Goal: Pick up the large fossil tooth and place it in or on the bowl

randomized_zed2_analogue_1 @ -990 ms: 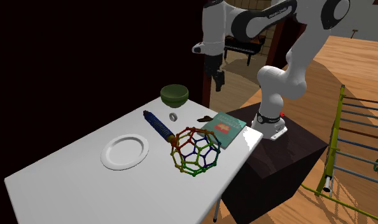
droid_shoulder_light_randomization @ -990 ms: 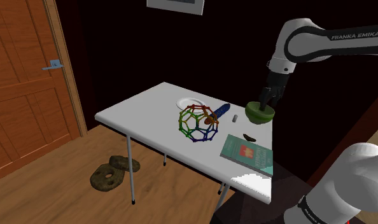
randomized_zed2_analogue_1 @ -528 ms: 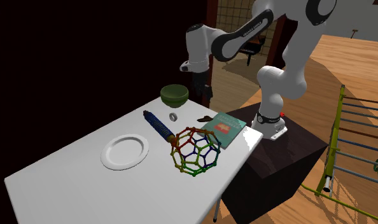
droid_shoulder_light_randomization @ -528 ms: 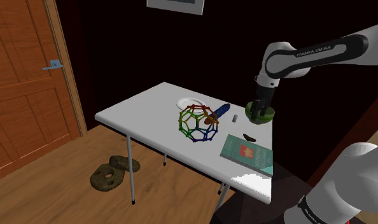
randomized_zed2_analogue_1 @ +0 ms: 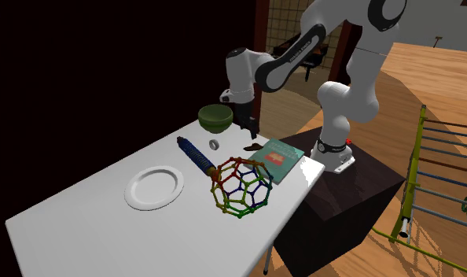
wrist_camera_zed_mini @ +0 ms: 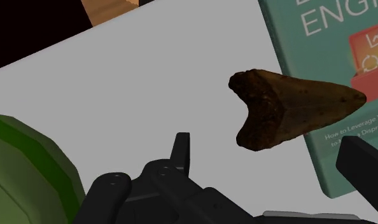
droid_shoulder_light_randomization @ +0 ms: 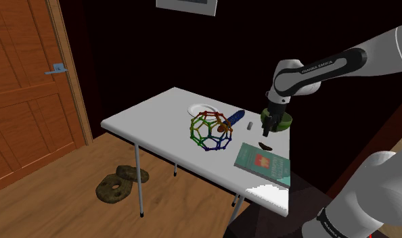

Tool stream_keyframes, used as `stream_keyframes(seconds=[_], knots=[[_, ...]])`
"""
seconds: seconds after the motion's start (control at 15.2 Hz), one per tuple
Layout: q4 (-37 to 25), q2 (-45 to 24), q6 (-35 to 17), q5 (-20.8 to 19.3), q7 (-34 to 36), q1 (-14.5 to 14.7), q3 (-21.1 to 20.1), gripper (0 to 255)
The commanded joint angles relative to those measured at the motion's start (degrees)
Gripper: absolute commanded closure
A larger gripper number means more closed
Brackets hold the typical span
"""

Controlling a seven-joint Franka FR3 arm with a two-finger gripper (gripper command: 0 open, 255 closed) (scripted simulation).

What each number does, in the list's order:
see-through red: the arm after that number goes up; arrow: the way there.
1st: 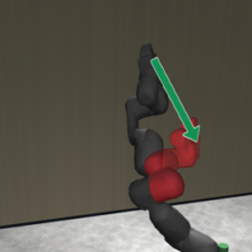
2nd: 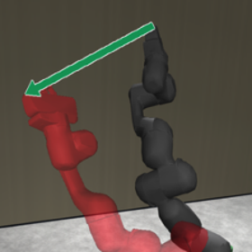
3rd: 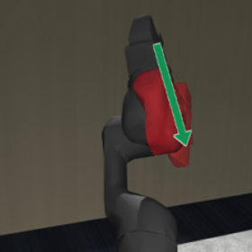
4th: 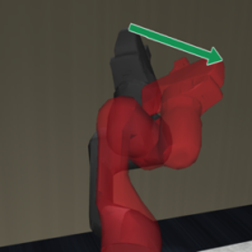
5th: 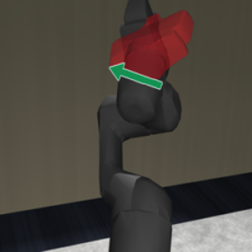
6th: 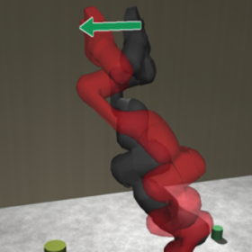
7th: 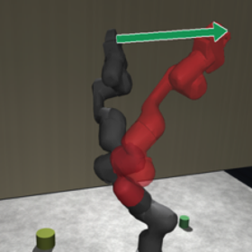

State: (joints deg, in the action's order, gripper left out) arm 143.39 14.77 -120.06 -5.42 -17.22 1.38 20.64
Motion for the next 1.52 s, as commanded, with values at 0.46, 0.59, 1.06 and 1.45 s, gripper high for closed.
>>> stream_keyframes(seconds=[0.46,0.59,1.06,1.45], knots=[[0.7,-0.4,-1.2,0.0,-0.1,0.0,0.1,0],[0.7,-0.4,-1.2,0.0,-0.1,0.0,0.1,255],[0.7,-0.4,-1.2,0.0,-0.1,0.0,0.1,255],[-0.3,-1.9,0.7,2.7,2.8,-1.1,0.6,0]])
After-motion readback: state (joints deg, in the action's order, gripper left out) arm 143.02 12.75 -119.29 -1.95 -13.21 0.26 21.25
